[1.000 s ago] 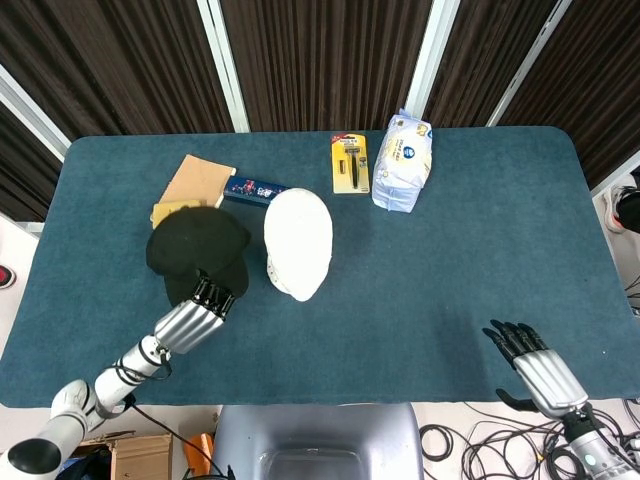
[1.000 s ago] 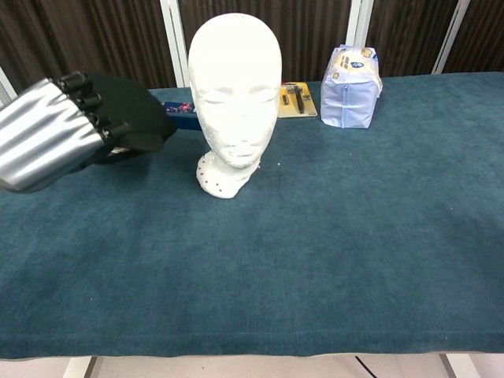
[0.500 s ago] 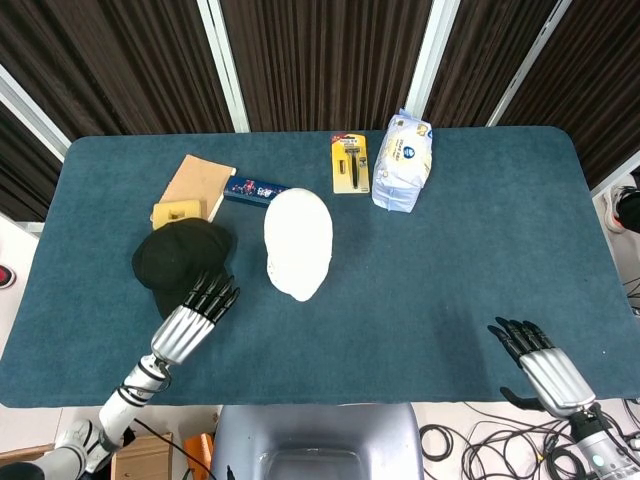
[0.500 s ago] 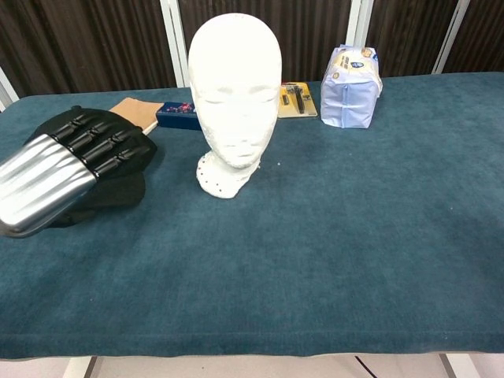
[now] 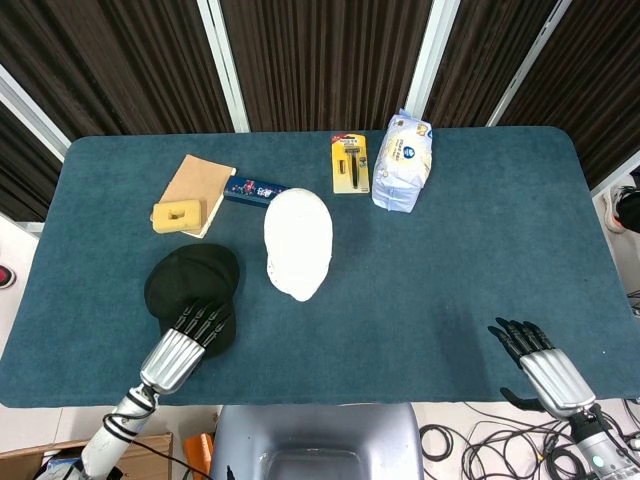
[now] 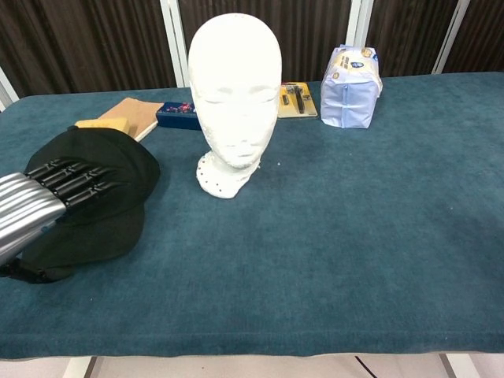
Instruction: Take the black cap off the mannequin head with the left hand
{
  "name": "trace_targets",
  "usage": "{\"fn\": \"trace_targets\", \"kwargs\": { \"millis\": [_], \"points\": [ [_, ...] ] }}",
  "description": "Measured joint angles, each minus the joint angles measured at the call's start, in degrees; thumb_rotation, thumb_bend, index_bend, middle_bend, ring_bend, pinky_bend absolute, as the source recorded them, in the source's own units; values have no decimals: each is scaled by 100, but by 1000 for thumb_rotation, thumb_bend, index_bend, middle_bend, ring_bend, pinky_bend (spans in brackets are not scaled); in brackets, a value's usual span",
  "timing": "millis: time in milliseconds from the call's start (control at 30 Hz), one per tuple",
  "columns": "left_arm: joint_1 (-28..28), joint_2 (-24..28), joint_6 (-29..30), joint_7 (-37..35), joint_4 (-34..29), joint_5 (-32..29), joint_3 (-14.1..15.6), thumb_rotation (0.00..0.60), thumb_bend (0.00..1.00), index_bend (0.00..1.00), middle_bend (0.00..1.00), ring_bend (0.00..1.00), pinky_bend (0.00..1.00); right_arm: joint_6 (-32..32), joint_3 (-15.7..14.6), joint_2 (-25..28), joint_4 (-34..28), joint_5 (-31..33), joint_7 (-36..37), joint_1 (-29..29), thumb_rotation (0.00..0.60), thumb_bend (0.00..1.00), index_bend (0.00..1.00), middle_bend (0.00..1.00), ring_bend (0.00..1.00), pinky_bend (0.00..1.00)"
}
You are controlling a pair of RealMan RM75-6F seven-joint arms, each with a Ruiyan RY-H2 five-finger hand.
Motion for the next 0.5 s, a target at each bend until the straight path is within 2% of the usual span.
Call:
{"fn": "trace_targets", "kwargs": {
  "millis": [267, 400, 500],
  "points": [
    [-23, 1596, -1142, -642, -2320, -651, 272, 600, 180, 0, 0, 0, 14, -14, 8, -34, 0, 37, -87, -10, 600, 205, 0, 0, 0, 68],
    [-10, 2048, -1301, -1413, -2687, -572, 421, 600, 200, 0, 0, 0, 8, -35, 3, -63, -16, 41, -166, -12, 600, 205, 0, 0, 0, 68],
    [106, 2189, -1032, -1921, -2662, -252, 476, 600, 226, 0, 0, 0, 7, -14, 1, -77, -22, 47, -215, -31, 600, 205, 0, 0, 0, 68]
  ]
}}
